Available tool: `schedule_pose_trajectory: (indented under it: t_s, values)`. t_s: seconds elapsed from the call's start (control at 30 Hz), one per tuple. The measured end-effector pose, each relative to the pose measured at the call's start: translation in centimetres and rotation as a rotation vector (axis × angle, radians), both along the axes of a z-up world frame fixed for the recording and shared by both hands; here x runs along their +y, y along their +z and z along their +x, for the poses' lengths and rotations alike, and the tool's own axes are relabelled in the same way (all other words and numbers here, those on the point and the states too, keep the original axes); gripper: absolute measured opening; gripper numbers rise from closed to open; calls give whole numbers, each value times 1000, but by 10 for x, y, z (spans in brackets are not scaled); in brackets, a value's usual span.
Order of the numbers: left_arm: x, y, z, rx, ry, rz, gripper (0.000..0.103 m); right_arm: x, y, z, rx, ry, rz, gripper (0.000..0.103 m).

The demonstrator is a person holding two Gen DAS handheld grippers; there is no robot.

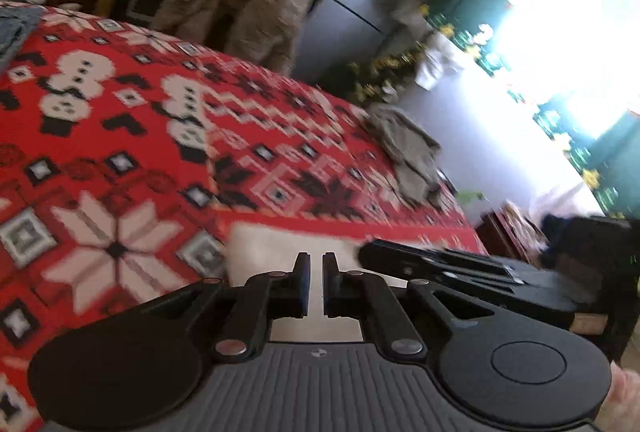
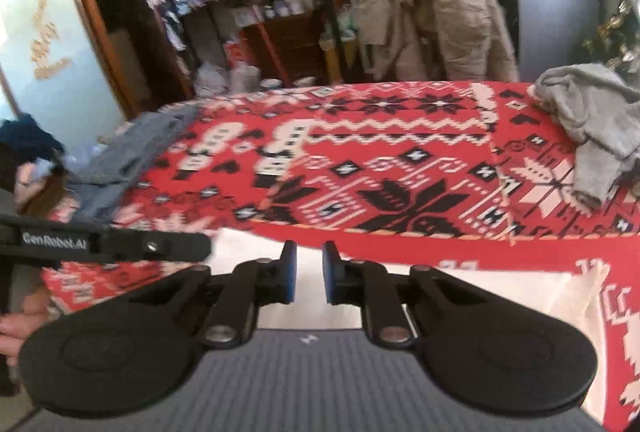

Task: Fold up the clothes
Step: 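Move both grippers back over the folded sweater's edge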

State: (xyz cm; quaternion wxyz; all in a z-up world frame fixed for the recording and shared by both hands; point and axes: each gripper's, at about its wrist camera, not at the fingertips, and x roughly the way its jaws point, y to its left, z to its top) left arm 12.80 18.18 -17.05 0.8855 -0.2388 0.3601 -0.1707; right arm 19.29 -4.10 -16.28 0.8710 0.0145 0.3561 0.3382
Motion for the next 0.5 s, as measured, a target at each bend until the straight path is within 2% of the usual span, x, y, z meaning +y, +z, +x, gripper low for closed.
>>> schedule_pose_trajectory:
  t_s: [0.13, 0.27, 0.33, 0.4, 0.5]
  values:
    - [-13, -15, -8, 9, -25, 96, 4, 12, -9, -14, 22, 50, -53, 13]
    - [-11, -14, -20, -2, -23, 109, 3, 6, -20, -23, -26, 61, -123, 13]
    - [-11, -9, -26, -5, -23, 103, 2, -3, -18, -22, 21, 35, -103, 13]
    - [-13, -4, -29, -21, -40, 75, 3, -6, -12, -28, 10, 28, -101, 14]
    - [-25, -8, -28, -8, -69, 120, 3, 0, -3, -41, -4, 78, -57, 14]
